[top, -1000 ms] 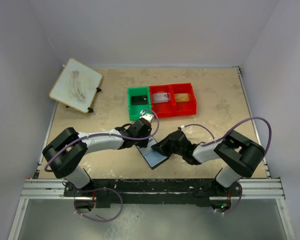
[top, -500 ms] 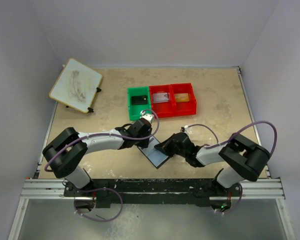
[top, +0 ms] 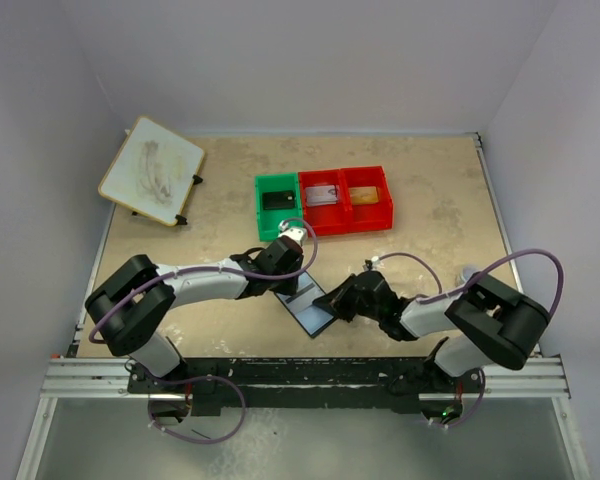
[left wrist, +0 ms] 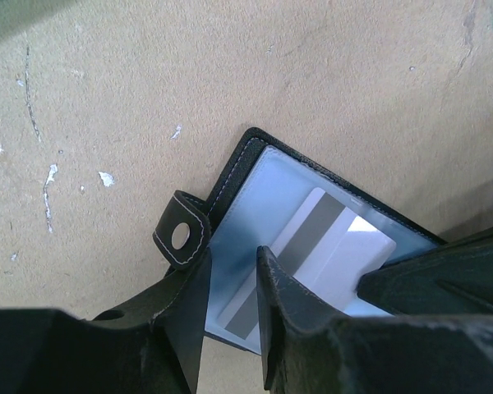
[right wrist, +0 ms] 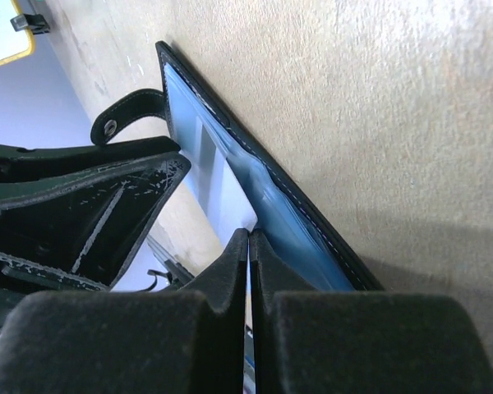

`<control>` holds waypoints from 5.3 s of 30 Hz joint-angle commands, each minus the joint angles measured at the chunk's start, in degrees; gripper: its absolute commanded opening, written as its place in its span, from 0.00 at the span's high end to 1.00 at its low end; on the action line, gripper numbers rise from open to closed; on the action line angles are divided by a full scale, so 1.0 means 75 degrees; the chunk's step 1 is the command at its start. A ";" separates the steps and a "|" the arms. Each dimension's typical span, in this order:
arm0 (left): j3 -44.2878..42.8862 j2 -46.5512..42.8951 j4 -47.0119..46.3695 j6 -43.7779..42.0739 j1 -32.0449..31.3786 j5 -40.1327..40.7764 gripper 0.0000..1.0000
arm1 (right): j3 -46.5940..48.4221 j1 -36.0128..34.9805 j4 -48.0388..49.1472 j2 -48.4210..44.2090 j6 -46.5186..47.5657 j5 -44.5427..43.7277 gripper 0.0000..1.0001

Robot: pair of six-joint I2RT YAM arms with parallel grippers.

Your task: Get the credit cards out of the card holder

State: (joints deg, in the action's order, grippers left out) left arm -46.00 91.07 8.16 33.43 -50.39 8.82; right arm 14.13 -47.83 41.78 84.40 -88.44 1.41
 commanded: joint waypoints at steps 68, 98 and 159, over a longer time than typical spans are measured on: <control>-0.0122 -0.0870 0.0049 -0.0129 -0.0054 -0.0177 0.52 | 0.0383 0.1234 0.1106 0.1250 0.1873 0.1567 1.00; 0.0161 0.0085 0.0070 0.0039 -0.0065 0.0627 0.73 | 0.2073 0.1671 0.0022 0.2175 0.3780 0.3216 0.94; 0.0732 -0.0716 -0.0059 0.0305 -0.0055 0.0571 0.80 | 0.1224 0.1069 0.0550 0.1246 0.2410 0.2420 1.00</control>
State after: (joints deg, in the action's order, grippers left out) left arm -42.09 86.74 8.64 35.16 -50.70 13.26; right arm 21.54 -40.36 52.88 95.33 -75.18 16.10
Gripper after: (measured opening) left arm 0.202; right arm 0.005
